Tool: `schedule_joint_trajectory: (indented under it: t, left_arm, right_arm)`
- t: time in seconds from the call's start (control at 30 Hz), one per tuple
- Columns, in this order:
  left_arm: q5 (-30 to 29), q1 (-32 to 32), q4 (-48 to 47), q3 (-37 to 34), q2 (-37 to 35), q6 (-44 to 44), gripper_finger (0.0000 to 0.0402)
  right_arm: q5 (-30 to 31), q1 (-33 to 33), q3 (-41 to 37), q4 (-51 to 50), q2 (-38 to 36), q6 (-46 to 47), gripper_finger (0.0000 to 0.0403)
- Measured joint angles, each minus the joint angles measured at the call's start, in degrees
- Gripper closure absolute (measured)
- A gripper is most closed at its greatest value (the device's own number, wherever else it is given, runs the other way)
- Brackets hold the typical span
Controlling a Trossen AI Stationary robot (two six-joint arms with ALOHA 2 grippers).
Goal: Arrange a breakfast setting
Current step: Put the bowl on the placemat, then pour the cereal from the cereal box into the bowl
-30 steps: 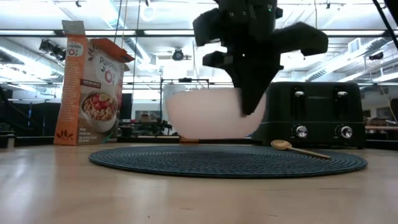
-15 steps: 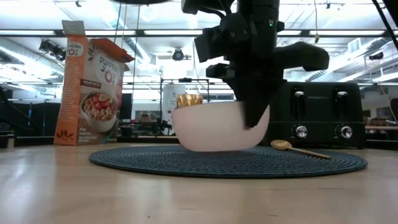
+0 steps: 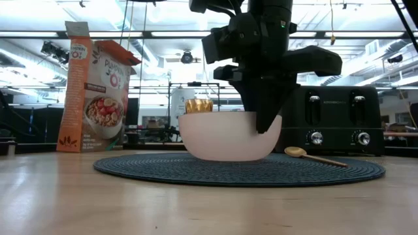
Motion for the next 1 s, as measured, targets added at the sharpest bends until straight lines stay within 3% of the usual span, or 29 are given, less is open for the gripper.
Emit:
schedule_joint_trajectory:
  t: [0.3,0.63,0.8,1.0]
  left_arm:
    - [-0.02,0.00,0.50,0.02,0.00,0.04,0.0180]
    - [-6.61,2.70,0.84,0.02,0.02,0.69,0.0180]
    - [-5.67,8.74,0.99,0.02,0.02,6.05,0.0179]
    - [0.89,17.13,3.42,0.06,-0.12,14.58,0.0153]
  right_arm:
    - [-0.03,0.40,2.26,-1.25,0.00,0.32,0.0269]
    - [0.73,3.33,13.51,-11.76,-0.19,5.36,0.0258]
    - [6.61,6.82,15.57,-14.55,-4.06,12.07,0.0266]
    - [14.98,13.23,13.44,-14.85,-11.03,21.92,0.0277]
